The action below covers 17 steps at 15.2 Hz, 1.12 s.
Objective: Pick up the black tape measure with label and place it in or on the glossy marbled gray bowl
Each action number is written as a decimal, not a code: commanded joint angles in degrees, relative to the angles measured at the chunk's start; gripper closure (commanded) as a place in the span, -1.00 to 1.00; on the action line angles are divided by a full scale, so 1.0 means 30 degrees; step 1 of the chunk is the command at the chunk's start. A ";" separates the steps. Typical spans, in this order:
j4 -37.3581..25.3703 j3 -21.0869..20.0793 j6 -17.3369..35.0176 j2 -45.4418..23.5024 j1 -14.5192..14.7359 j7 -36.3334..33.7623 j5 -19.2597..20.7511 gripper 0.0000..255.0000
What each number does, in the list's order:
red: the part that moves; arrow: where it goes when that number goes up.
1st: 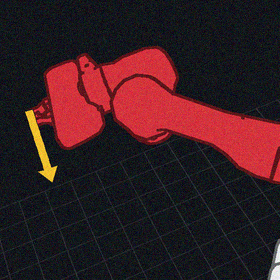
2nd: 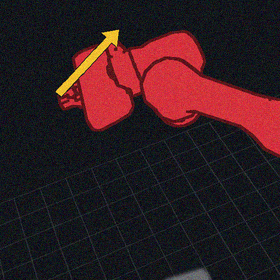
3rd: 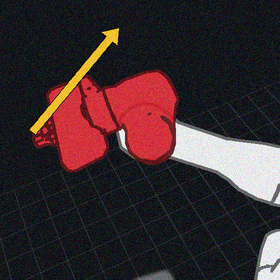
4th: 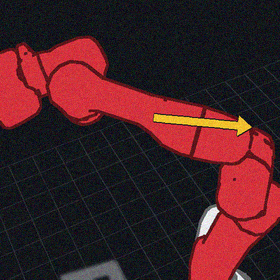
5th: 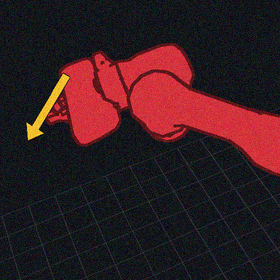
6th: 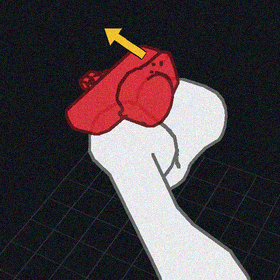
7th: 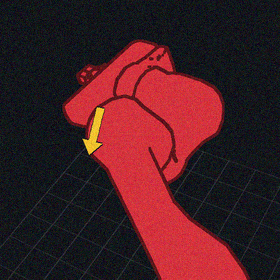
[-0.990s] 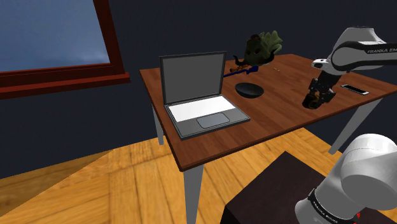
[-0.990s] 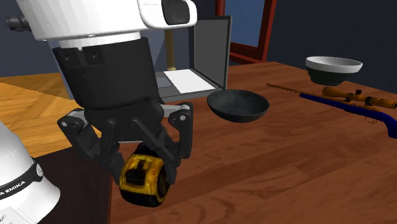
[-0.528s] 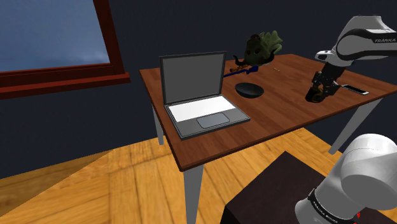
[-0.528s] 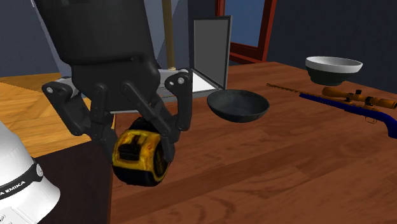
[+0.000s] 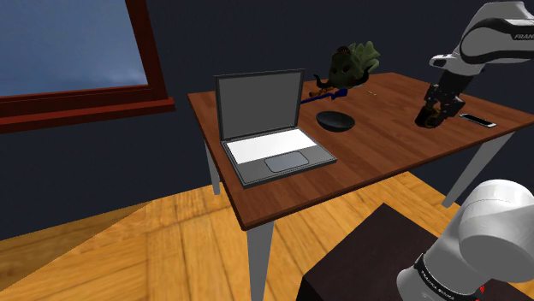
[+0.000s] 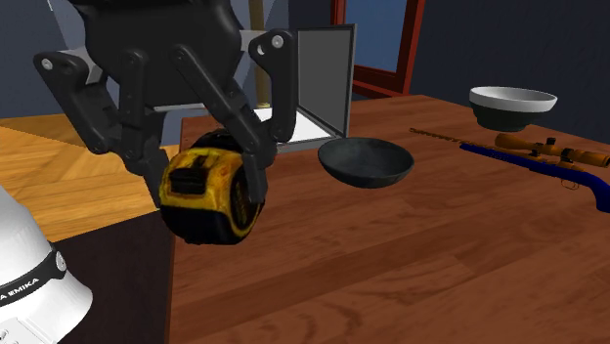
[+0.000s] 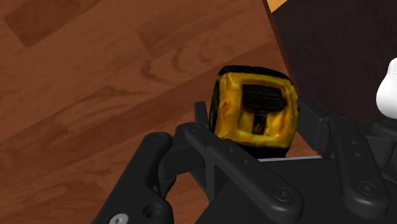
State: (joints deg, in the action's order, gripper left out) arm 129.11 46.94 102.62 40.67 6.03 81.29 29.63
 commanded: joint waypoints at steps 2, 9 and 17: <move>-0.0650 -0.0380 -0.0762 0.0057 -0.0002 0.0057 -0.0214 1.00; -0.1945 -0.0570 0.0128 -0.2602 0.2124 -0.1501 -0.1808 1.00; -0.4776 0.0030 0.1079 -0.7139 0.4982 -0.2481 -0.4611 1.00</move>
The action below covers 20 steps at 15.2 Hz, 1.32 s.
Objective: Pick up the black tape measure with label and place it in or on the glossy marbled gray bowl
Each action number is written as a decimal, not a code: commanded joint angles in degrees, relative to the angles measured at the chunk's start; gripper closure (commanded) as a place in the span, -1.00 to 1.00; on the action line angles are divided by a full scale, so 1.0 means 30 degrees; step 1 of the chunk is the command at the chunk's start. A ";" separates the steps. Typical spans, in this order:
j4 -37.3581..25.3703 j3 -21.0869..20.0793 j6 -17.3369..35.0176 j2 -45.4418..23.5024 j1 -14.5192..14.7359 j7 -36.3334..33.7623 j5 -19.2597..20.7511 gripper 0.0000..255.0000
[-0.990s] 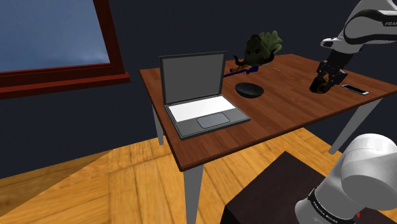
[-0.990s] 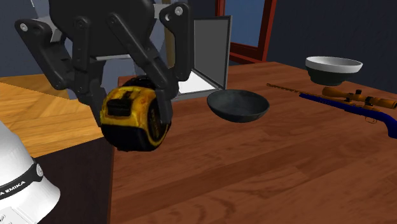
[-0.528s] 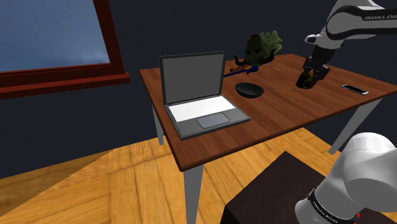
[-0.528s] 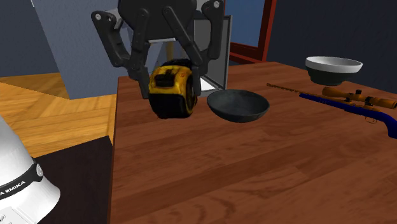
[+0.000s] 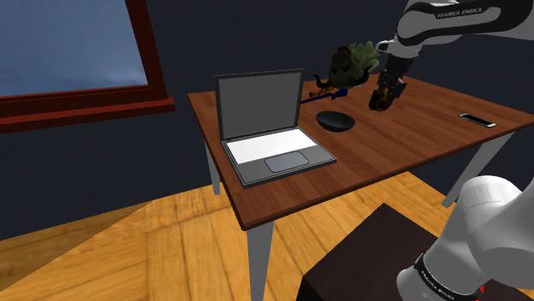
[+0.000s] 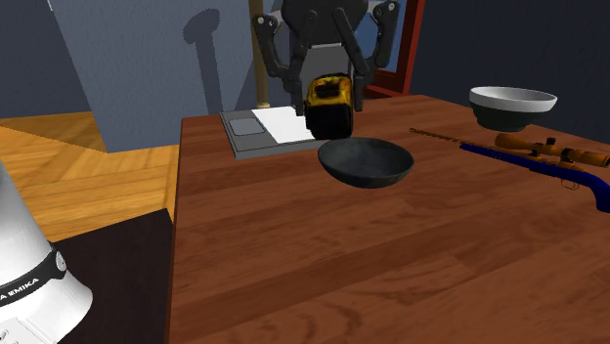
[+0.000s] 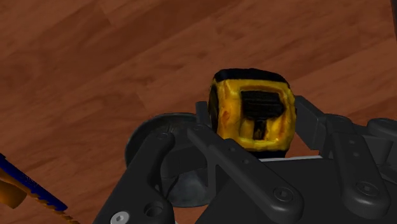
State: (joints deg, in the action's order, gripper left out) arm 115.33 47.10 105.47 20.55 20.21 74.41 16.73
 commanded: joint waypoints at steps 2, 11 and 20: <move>-0.1121 0.0270 0.0254 -0.1780 0.0910 -0.0182 -0.1236 1.00; -0.6152 0.1092 -0.0068 -0.8689 0.1980 0.0921 -0.6590 1.00; -0.3955 0.0964 0.2216 -0.8819 0.1942 0.0982 -0.6722 1.00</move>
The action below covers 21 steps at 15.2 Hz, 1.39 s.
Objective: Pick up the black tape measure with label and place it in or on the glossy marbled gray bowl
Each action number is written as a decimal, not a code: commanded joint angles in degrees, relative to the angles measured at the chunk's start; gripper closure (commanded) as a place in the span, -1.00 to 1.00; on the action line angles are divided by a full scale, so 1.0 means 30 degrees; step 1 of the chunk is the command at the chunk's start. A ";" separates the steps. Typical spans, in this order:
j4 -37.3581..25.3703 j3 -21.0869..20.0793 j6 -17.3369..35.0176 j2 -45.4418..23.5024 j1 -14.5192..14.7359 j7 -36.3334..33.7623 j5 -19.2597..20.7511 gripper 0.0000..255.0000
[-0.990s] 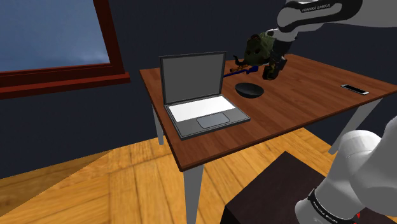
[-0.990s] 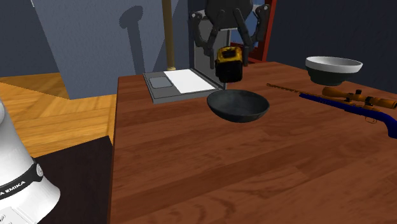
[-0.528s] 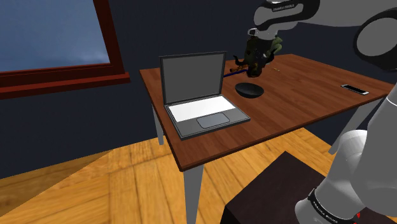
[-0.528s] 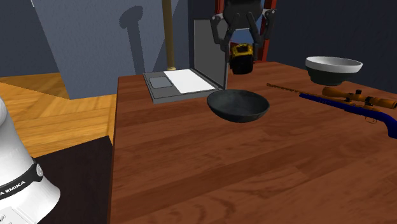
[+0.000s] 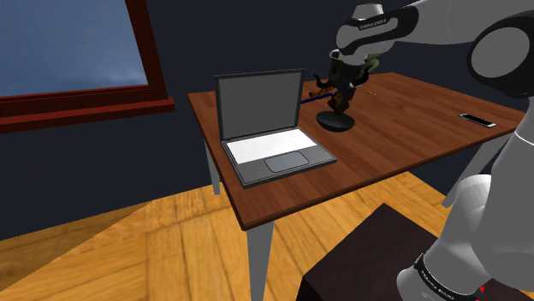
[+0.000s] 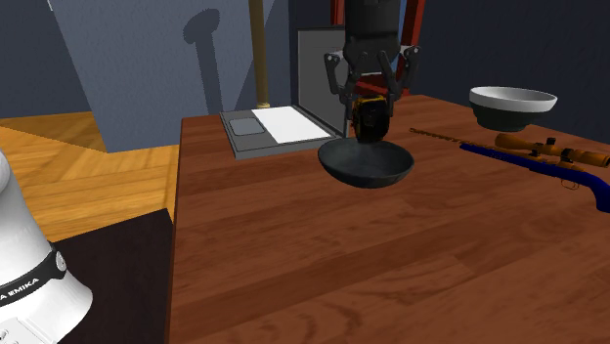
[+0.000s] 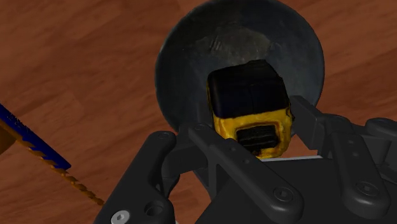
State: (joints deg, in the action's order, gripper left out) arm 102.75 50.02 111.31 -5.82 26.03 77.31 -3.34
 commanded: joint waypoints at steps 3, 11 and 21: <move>0.0877 -0.0031 0.1009 -0.0188 -0.0026 0.0105 -0.0182 1.00; 0.1363 -0.0053 0.1600 -0.0353 -0.0060 0.0202 -0.0340 1.00; 0.0503 -0.0013 0.0421 0.0147 0.0092 -0.0108 0.0118 -1.00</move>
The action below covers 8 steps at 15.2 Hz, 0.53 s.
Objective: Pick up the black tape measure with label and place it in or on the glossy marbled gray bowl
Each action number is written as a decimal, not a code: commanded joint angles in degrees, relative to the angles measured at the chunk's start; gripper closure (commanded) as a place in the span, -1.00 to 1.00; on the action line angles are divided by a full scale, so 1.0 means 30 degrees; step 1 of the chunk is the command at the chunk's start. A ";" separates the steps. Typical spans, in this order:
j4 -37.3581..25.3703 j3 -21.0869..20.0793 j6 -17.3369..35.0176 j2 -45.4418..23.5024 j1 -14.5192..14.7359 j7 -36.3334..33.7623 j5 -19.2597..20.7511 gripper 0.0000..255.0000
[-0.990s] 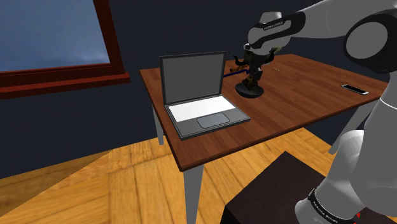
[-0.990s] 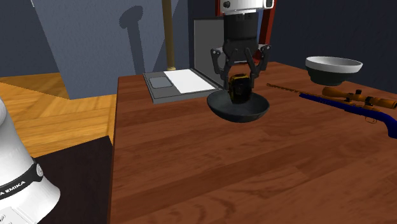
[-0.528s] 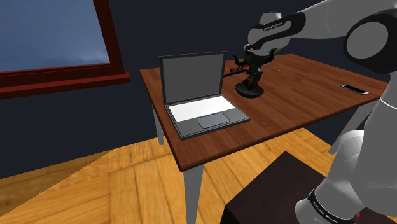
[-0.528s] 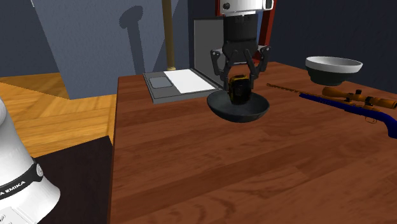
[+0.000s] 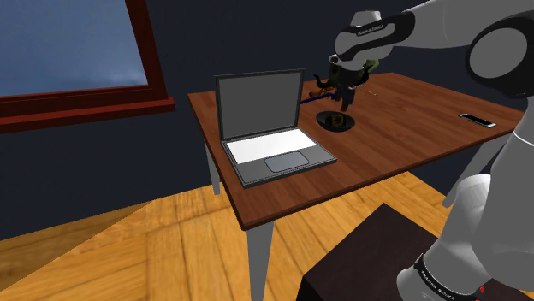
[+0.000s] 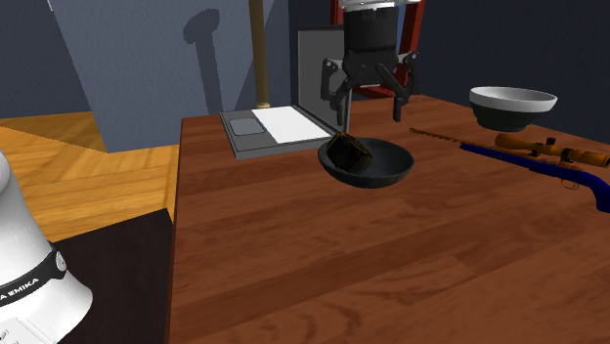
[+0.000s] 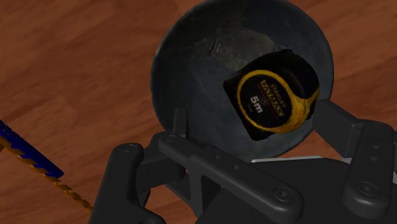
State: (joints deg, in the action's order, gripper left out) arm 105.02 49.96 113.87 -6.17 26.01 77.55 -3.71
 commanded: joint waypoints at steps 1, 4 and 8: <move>-0.0727 0.0016 -0.1036 0.0463 0.0158 -0.0306 0.0419 -1.00; -0.1120 0.0018 -0.1515 0.0598 0.0196 -0.0388 0.0538 -1.00; -0.1122 0.0018 -0.1516 0.0595 0.0195 -0.0386 0.0535 -1.00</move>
State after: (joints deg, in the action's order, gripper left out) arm 101.67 50.02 109.35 -4.40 26.59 76.40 -2.12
